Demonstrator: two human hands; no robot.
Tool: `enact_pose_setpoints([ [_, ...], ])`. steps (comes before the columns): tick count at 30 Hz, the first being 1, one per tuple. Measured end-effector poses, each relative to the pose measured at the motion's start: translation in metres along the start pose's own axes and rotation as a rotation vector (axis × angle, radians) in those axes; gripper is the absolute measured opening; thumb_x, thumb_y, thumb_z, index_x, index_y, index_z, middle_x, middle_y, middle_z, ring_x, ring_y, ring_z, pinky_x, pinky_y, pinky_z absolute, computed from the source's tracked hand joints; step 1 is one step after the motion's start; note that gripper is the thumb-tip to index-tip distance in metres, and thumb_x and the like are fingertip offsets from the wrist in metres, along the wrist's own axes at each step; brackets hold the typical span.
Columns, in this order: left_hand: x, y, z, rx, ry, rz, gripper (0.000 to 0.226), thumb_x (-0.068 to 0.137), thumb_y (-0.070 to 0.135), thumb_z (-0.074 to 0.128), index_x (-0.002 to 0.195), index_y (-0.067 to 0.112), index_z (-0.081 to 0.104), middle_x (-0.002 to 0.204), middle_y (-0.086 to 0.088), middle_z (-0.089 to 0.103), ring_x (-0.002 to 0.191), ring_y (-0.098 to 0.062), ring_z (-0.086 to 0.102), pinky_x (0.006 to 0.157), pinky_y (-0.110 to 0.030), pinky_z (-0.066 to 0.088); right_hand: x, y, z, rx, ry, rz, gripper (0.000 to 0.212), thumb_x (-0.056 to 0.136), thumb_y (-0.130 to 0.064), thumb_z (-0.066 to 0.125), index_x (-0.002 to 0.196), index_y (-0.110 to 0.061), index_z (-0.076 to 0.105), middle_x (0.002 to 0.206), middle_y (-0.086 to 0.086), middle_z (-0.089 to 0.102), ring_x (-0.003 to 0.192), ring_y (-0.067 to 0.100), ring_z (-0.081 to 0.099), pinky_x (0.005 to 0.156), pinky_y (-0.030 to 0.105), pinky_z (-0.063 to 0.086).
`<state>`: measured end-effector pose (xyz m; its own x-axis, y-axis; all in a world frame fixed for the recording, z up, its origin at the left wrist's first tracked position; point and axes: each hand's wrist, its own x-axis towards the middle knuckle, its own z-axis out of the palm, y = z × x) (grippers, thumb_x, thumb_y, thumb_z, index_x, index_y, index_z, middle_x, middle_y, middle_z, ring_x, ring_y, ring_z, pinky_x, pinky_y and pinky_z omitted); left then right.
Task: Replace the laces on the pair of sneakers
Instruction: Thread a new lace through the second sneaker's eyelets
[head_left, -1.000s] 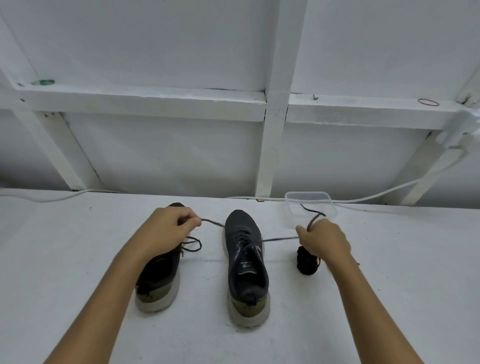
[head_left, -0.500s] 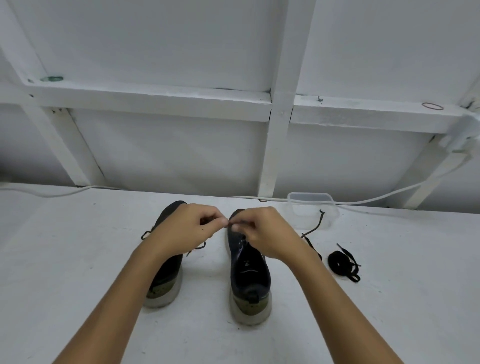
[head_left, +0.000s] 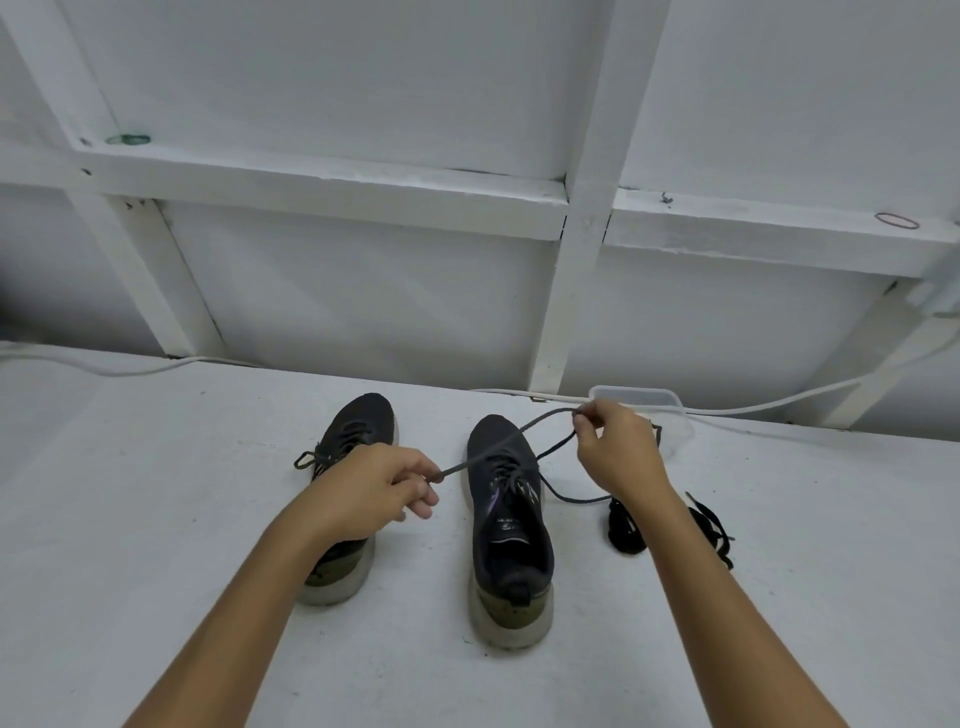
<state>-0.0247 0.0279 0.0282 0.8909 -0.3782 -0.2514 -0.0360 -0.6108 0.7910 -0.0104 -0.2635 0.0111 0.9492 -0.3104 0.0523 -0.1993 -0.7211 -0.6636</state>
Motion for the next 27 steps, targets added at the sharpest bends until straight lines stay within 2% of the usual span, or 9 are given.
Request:
enact_pose_setpoints([
  [2,0.003,0.001,0.012,-0.197,0.060,-0.021,0.020,0.100,0.008,0.053,0.104,0.018,0.069,0.094,0.008,0.078,0.089,-0.004,0.073,0.072,-0.017,0.056,-0.010,-0.002,0.005,-0.020,-0.036,-0.005,0.044,0.097,-0.038,0.062,0.137,-0.021,0.054,0.117,-0.004,0.066,0.108,0.020,0.061,0.084,0.033,0.044],
  [4,0.005,0.004,0.025,-0.408,0.103,-0.034,0.017,0.100,0.009,0.056,0.102,0.015,0.072,0.097,0.005,0.078,0.093,-0.004,0.073,0.074,-0.018,0.057,-0.023,-0.003,0.011,-0.002,-0.039,-0.029,0.057,0.093,-0.045,0.067,0.141,-0.023,0.048,0.118,-0.004,0.063,0.106,0.017,0.059,0.085,0.033,0.044],
  [8,0.011,0.003,0.050,-0.482,0.254,-0.037,0.015,0.095,0.020,0.066,0.098,0.030,0.077,0.087,0.018,0.075,0.077,0.008,0.064,0.064,-0.009,0.049,-0.050,-0.008,0.016,0.039,-0.104,-0.188,0.016,0.089,-0.043,0.071,0.101,-0.038,0.061,0.102,-0.018,0.060,0.076,0.003,0.060,0.073,0.025,0.045],
  [11,0.015,0.000,0.072,-0.576,0.332,-0.093,0.013,0.094,0.019,0.067,0.096,0.029,0.075,0.083,0.012,0.074,0.073,0.007,0.063,0.058,-0.009,0.047,-0.062,-0.005,0.017,-0.035,-0.239,-0.313,0.012,0.087,-0.039,0.071,0.082,-0.046,0.063,0.098,-0.021,0.056,0.083,-0.001,0.059,0.071,0.017,0.044],
  [13,0.016,-0.003,0.084,-0.631,0.360,-0.117,0.012,0.093,0.016,0.068,0.097,0.025,0.074,0.087,0.007,0.074,0.075,0.005,0.065,0.059,-0.011,0.048,-0.065,-0.003,0.020,-0.093,-0.292,-0.329,0.004,0.089,-0.039,0.070,0.090,-0.043,0.071,0.098,-0.022,0.052,0.088,0.000,0.056,0.075,0.021,0.048],
  [15,0.015,-0.005,0.092,-0.688,0.381,-0.131,0.009,0.093,0.012,0.068,0.097,0.019,0.072,0.089,0.002,0.075,0.077,0.001,0.067,0.062,-0.015,0.049,-0.067,-0.002,0.026,-0.125,-0.294,-0.325,0.013,0.091,-0.039,0.070,0.102,-0.038,0.076,0.096,-0.021,0.050,0.090,0.002,0.054,0.080,0.025,0.049],
  [17,0.016,-0.006,0.098,-0.719,0.392,-0.126,0.008,0.093,0.009,0.068,0.097,0.015,0.071,0.087,0.002,0.076,0.078,-0.003,0.068,0.063,-0.016,0.050,-0.067,-0.004,0.030,-0.133,-0.283,-0.322,0.018,0.091,-0.041,0.070,0.108,-0.036,0.077,0.095,-0.018,0.051,0.090,0.004,0.054,0.077,0.021,0.046],
  [21,0.017,-0.005,0.103,-0.751,0.402,-0.090,0.007,0.091,0.004,0.069,0.095,0.010,0.070,0.081,0.002,0.075,0.072,-0.001,0.068,0.059,-0.012,0.048,-0.068,-0.005,0.035,-0.100,-0.247,-0.299,0.019,0.092,-0.043,0.070,0.107,-0.035,0.079,0.094,-0.014,0.052,0.086,0.004,0.053,0.064,0.010,0.034],
  [27,0.019,-0.009,0.105,-0.760,0.402,-0.043,0.006,0.091,0.005,0.070,0.095,0.010,0.071,0.082,0.002,0.077,0.075,-0.002,0.070,0.060,-0.010,0.048,-0.070,-0.004,0.038,-0.036,-0.225,-0.290,0.015,0.091,-0.038,0.073,0.103,-0.032,0.080,0.091,-0.012,0.053,0.084,0.005,0.054,0.065,0.008,0.036],
])
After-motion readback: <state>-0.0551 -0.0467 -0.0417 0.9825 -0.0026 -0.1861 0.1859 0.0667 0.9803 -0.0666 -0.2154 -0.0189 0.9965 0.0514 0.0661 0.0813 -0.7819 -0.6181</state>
